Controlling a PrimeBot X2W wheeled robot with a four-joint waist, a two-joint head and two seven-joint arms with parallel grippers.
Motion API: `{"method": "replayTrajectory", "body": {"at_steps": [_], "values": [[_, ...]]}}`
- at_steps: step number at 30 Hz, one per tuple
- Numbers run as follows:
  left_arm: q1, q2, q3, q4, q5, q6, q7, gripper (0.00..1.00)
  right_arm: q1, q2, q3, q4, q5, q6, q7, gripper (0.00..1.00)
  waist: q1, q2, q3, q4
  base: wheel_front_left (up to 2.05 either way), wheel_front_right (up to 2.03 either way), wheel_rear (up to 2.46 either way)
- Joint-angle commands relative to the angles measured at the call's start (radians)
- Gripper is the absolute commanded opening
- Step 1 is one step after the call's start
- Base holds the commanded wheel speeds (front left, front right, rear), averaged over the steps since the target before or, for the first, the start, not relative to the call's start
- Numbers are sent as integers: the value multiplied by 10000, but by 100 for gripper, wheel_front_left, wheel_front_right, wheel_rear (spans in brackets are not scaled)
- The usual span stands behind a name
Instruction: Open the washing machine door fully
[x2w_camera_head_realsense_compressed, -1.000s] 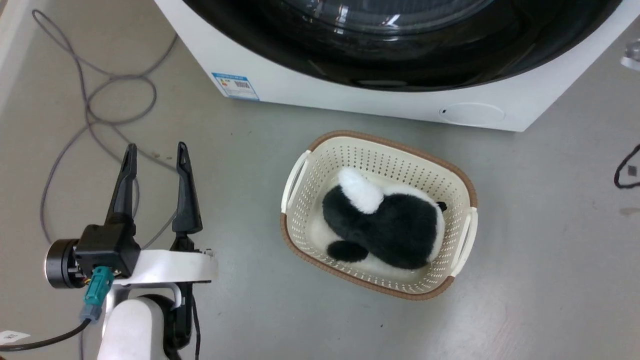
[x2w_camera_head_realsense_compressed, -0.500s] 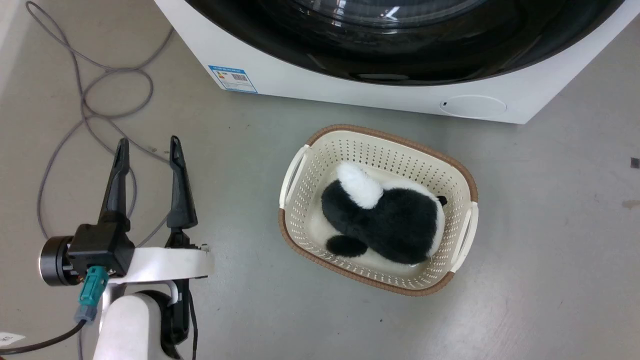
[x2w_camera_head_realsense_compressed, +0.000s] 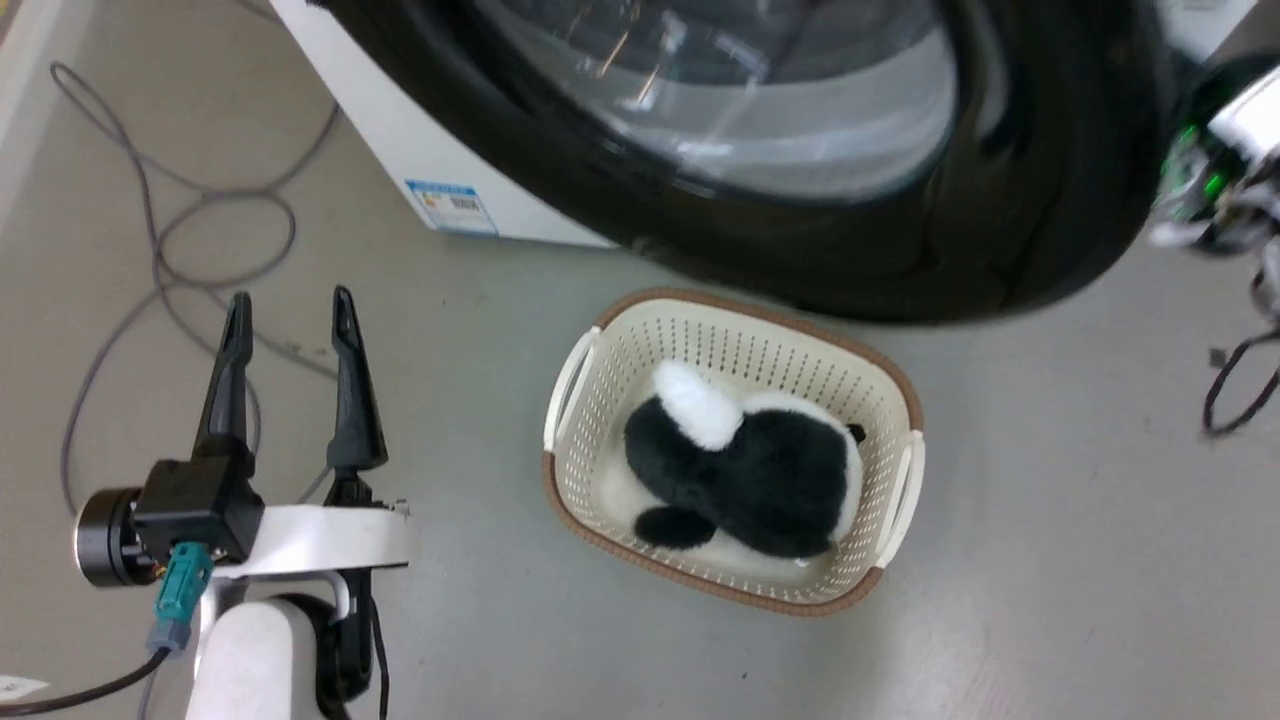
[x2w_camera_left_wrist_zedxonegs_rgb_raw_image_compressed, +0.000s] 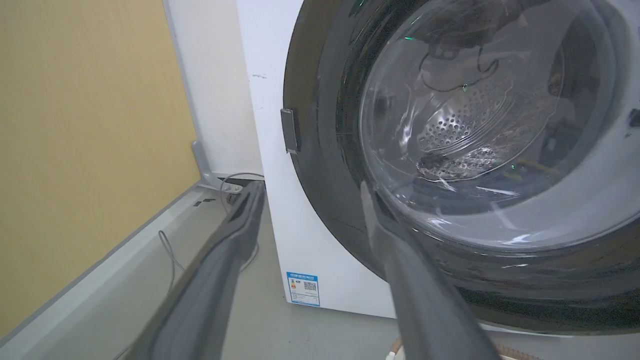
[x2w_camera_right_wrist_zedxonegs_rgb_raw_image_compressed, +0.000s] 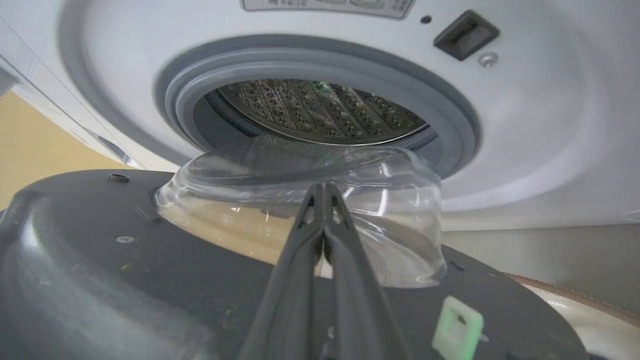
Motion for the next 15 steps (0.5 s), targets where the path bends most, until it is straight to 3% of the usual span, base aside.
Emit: {"method": "replayTrajectory", "body": {"at_steps": [1,15], "values": [[136,6,31,43,34,-1,-55,100,326,128,103,-220,96,19,149,0,-1,0,-240,-116,0,0,0],[1240,6,107,298,286,-60,-55,100,3306,326,1026,-2705,439,19,1287,0,-1,0,-1736,-635,0,0,0]]}}
